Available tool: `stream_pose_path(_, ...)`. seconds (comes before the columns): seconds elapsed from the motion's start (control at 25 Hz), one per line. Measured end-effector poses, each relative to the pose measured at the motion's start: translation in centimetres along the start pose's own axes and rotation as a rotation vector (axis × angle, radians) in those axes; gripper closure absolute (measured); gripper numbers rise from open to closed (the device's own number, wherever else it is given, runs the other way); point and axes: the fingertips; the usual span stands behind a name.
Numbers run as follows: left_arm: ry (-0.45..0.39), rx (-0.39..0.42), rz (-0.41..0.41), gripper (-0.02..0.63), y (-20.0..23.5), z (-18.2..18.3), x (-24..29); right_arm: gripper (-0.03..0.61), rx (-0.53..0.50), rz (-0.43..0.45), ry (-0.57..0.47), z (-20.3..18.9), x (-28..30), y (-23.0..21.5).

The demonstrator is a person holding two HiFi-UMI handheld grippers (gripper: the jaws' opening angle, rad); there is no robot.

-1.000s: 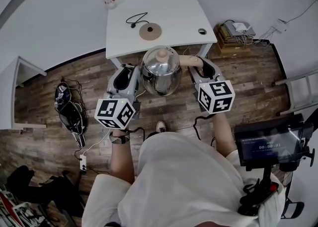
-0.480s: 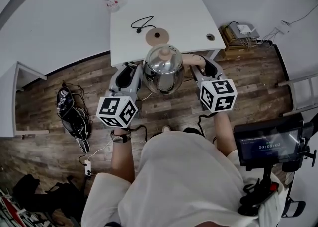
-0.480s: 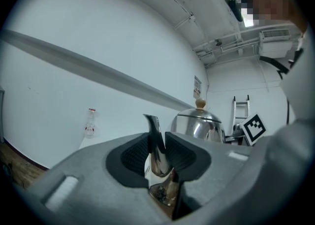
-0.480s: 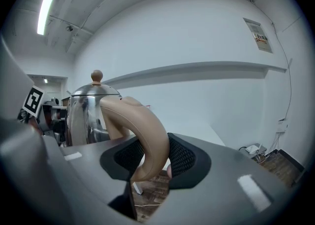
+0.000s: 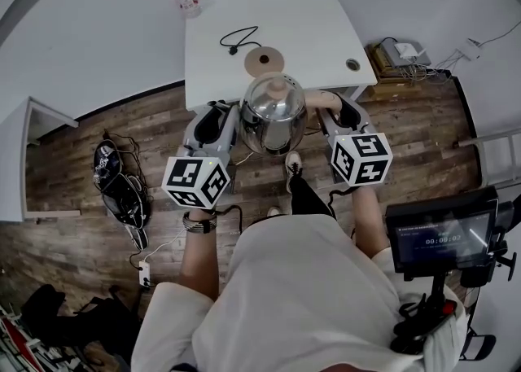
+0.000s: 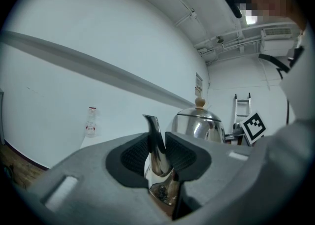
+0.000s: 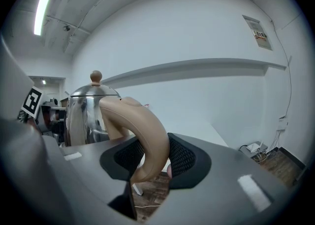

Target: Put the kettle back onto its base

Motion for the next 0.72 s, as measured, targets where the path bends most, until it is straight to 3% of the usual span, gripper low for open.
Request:
stream_pose_path(0.32,0.035,-0.026,0.020,0.505,2.6,-1.3,2.7,0.431,0.008,0.026,0.034,0.4,4.9,-1.0)
stream_pose_path(0.48,0.054,-0.038,0.050,0.505,6.0,-2.4,7.3,0.431,0.002,0.053,0.052,1.3,10.7,-2.6)
stream_pose_path(0.72,0.073,-0.059,0.073,0.505,8.1,-3.0,11.4,0.430,-0.014,0.067,0.073,2.7,15.0,-4.5)
Point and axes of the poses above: the fingertips, and each gripper's own axes: x forward along the fingers, y to its left, z out of its top, and after that the axes turned 13 degrees about x, right-handed
